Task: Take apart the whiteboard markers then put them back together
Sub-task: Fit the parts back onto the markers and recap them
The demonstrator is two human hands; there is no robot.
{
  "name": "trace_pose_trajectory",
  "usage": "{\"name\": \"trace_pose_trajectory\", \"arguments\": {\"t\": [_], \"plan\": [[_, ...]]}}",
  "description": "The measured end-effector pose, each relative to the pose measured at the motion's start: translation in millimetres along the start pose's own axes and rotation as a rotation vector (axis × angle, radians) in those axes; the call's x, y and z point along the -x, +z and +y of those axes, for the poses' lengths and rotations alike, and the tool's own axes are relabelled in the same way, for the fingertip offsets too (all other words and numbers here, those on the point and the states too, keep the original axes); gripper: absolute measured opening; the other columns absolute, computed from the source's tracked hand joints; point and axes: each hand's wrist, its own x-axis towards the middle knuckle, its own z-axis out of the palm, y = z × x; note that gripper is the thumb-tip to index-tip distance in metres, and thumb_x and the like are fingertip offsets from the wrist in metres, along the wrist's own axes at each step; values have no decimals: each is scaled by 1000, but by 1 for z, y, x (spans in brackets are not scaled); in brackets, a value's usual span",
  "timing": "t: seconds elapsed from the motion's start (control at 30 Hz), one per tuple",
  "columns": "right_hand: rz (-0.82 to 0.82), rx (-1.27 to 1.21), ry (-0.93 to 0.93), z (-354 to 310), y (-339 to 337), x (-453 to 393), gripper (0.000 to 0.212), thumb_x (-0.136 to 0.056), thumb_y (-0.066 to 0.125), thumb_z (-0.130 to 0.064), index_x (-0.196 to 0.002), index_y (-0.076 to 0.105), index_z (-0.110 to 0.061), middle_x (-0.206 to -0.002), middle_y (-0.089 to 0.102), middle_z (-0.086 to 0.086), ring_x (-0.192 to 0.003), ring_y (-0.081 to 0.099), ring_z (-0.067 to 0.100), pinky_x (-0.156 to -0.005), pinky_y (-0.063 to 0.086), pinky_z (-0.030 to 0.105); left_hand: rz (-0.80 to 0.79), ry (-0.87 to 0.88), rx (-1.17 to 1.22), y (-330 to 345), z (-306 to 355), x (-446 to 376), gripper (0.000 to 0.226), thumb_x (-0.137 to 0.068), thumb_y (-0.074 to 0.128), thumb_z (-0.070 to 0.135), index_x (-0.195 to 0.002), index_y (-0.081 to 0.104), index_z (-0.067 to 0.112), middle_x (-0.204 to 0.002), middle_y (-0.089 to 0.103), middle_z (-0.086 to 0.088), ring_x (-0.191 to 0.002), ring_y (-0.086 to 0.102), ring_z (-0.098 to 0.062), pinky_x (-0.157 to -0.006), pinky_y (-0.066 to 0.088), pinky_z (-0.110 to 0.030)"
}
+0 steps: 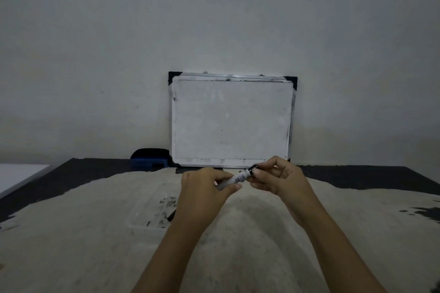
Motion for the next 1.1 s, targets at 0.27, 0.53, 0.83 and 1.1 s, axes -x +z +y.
{"name": "trace_pose_trajectory", "arguments": {"t": [0.27,0.53,0.83,1.1], "plan": [[59,-27,-42,3,16,5,24,-76,71,3,-89,51,1,-82,74,19,-75,73,28,-62,58,26,52,83,30,6,5,1,14,-73,70,39,-85,73,32,-67,72,5,-63,59,-8,-73,50,-45],[134,-193,-17,10,20,4,17,-72,71,7,-75,60,-6,-72,75,10,-71,72,22,-62,59,26,56,99,26,7,6,-1,20,-74,71,36,-89,74,22,-76,73,-7,-69,62,-18,-70,51,-46],[163,-177,-45,12,19,3,18,-71,71,10,-66,63,-6,-69,73,8,-68,71,19,-60,58,24,66,124,-17,10,6,0,21,-74,70,39,-88,74,24,-70,70,-6,-65,59,-17,-67,50,-43],[91,-171,14,11,22,3,11,-81,66,-6,-92,69,-8,-87,76,10,-83,72,22,-72,59,27,89,85,60,9,7,0,18,-77,68,38,-85,75,24,-72,73,2,-66,63,-9,-65,53,-30]]}}
